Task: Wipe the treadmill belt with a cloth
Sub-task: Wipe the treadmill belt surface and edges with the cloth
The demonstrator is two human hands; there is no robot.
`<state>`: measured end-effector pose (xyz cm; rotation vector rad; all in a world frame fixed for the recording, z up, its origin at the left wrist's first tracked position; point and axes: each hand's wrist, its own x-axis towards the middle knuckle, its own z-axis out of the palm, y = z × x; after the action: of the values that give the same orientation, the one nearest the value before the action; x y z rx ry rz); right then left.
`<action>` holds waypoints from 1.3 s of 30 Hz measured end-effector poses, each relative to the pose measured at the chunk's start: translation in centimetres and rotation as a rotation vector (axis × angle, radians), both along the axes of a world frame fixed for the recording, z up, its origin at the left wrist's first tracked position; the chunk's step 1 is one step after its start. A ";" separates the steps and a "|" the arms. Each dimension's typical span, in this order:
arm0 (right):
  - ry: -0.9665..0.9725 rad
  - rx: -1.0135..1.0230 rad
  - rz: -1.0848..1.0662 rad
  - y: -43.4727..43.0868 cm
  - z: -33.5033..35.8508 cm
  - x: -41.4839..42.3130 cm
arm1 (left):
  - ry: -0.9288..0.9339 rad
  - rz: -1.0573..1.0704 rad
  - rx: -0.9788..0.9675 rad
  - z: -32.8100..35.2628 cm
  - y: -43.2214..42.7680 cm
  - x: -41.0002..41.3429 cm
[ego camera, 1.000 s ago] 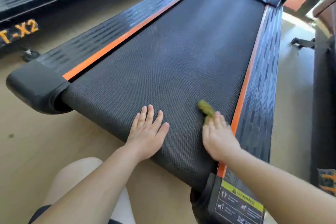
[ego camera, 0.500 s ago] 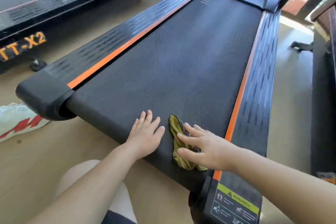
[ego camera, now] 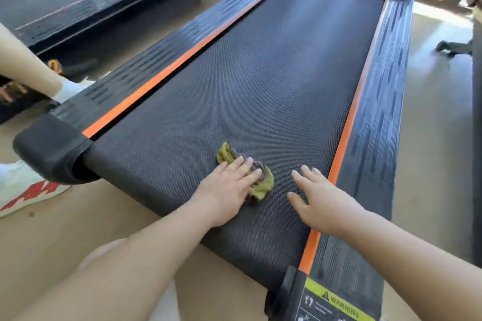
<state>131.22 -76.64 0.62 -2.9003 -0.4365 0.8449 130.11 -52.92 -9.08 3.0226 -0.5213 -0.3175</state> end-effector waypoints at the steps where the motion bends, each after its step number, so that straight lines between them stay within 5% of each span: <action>1: -0.005 0.012 0.005 -0.1 -0.7 -0.3 | 0.022 0.181 -0.015 0.5 0.7 1.4; 4: -0.024 -0.009 0.043 -0.9 -2.0 -0.5 | 0.057 0.485 -0.091 1.1 0.0 2.7; 10: -0.014 0.026 0.004 -1.9 -2.8 0.9 | 0.098 0.063 -0.052 1.6 -0.8 -0.6; 15: -0.012 0.046 0.006 -1.4 -3.5 0.5 | 0.109 0.378 -0.024 2.2 1.4 2.5; 20: -0.063 0.021 0.058 -1.1 -3.7 0.7 | 0.099 -0.070 -0.034 2.5 0.4 -1.3; 25: -0.075 0.048 0.066 -1.3 -3.3 2.2 | 0.080 0.433 0.023 2.2 3.8 3.8; 31: -0.213 0.106 -0.013 2.0 -6.2 2.9 | 0.094 0.032 -0.043 2.6 0.8 -0.4; 36: -0.318 0.111 -0.052 3.8 -8.6 0.2 | 0.083 0.503 -0.020 1.6 6.6 3.8; 39: -0.280 0.076 -0.062 4.1 -8.1 1.3 | 0.081 0.423 -0.107 1.4 2.9 0.5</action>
<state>132.48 -72.58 -7.50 -2.9512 -0.3880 0.4037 130.58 -49.97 -7.71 2.8987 0.1070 -0.3665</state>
